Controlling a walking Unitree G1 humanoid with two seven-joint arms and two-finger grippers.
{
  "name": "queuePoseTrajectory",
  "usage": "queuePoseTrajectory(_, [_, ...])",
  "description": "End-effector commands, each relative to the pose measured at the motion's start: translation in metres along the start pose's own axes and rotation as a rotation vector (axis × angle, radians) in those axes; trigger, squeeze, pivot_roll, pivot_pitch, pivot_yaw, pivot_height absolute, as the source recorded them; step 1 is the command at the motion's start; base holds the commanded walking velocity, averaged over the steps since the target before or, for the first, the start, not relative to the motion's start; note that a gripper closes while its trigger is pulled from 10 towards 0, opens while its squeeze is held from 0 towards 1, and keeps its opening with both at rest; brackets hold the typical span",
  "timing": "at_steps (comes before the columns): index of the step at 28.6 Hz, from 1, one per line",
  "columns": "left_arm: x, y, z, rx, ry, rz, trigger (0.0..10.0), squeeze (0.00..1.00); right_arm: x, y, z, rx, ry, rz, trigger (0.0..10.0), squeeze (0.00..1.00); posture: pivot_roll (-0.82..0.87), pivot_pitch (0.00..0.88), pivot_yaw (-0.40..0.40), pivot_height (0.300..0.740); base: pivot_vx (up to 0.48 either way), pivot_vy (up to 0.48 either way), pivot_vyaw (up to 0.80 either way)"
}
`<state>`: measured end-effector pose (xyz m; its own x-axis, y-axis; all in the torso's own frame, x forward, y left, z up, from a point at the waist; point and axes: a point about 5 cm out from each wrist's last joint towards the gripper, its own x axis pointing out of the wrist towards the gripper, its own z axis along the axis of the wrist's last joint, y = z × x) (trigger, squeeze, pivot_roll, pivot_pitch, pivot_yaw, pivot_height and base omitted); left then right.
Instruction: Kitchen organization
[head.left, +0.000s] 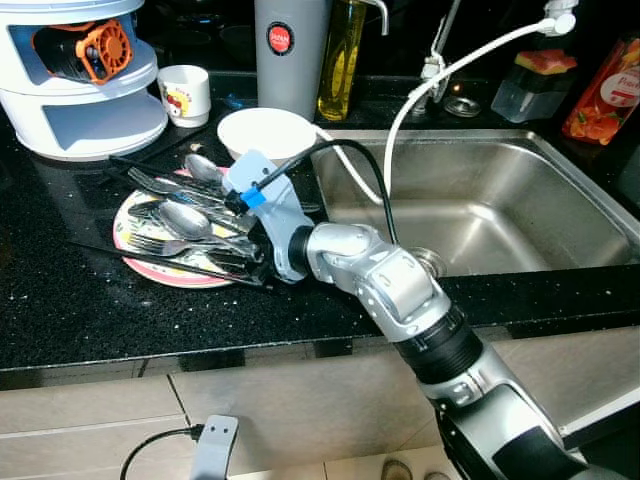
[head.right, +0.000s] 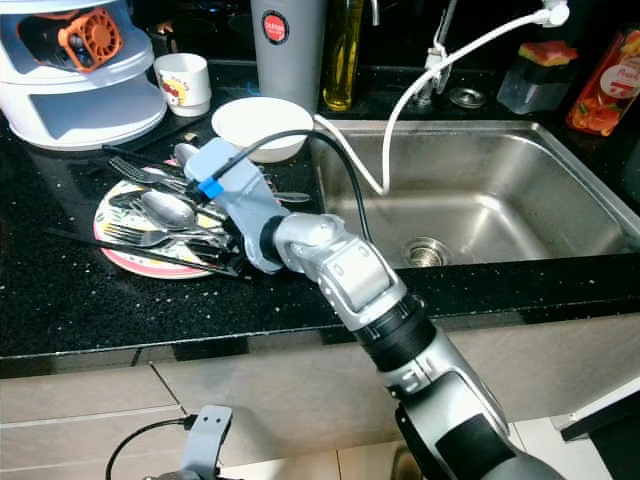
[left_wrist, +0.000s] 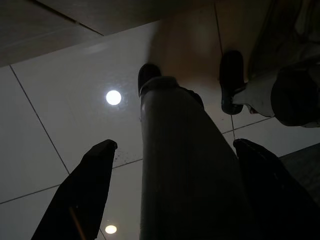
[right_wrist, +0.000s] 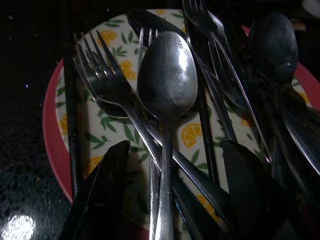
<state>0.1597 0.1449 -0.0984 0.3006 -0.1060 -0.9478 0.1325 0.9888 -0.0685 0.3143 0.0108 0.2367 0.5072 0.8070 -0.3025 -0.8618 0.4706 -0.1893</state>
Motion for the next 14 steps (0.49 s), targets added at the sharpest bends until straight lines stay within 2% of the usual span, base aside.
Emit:
queuePoseTrajectory(1, [0.001, -0.0036, -0.0285, -0.007, 0.103, -0.008, 10.0, 0.0, -0.0006, -0.0021, -0.0143, 0.032, 0.088, 0.001, 6.9, 0.0, 0.04, 0.055, -0.073, 0.74, 0.0, 0.0, 0.0])
queuePoseTrajectory(2, [0.001, -0.0035, -0.0284, -0.007, 0.103, -0.007, 10.0, 0.0, -0.0013, -0.0017, -0.0142, 0.039, 0.099, 0.012, 2.8, 0.0, 0.04, 0.057, -0.071, 0.74, 0.0, 0.0, 0.0])
queuePoseTrajectory(3, [0.001, -0.0035, -0.0283, -0.007, 0.103, -0.007, 10.0, 0.0, -0.0014, -0.0016, -0.0141, 0.042, 0.103, 0.016, 2.8, 0.0, 0.04, 0.058, -0.072, 0.74, 0.0, 0.0, 0.0])
queuePoseTrajectory(4, [0.001, -0.0034, -0.0282, -0.008, 0.103, -0.007, 10.0, 0.0, -0.0016, -0.0015, -0.0142, 0.047, 0.107, 0.019, 1.2, 0.0, 0.04, 0.058, -0.073, 0.74, 0.0, 0.0, 0.0])
queuePoseTrajectory(5, [0.001, -0.0034, -0.0282, -0.008, 0.103, -0.007, 10.0, 0.0, -0.0016, -0.0015, -0.0142, 0.047, 0.107, 0.019, 1.2, 0.0, 0.04, 0.058, -0.073, 0.74, 0.0, 0.0, 0.0])
queuePoseTrajectory(7, [0.001, -0.0033, -0.028, -0.008, 0.103, -0.007, 10.0, 0.0, -0.0016, -0.0014, -0.0141, 0.053, 0.114, 0.021, 0.0, 0.0, 0.04, 0.059, -0.073, 0.74, 0.0, 0.0, 0.0])
queuePoseTrajectory(14, [0.001, -0.0033, -0.0273, -0.013, 0.1, -0.007, 10.0, 0.0, -0.0013, -0.001, -0.0106, 0.069, 0.112, 0.023, 0.0, 0.0, 0.04, 0.06, -0.072, 0.74, 0.0, 0.0, 0.0])
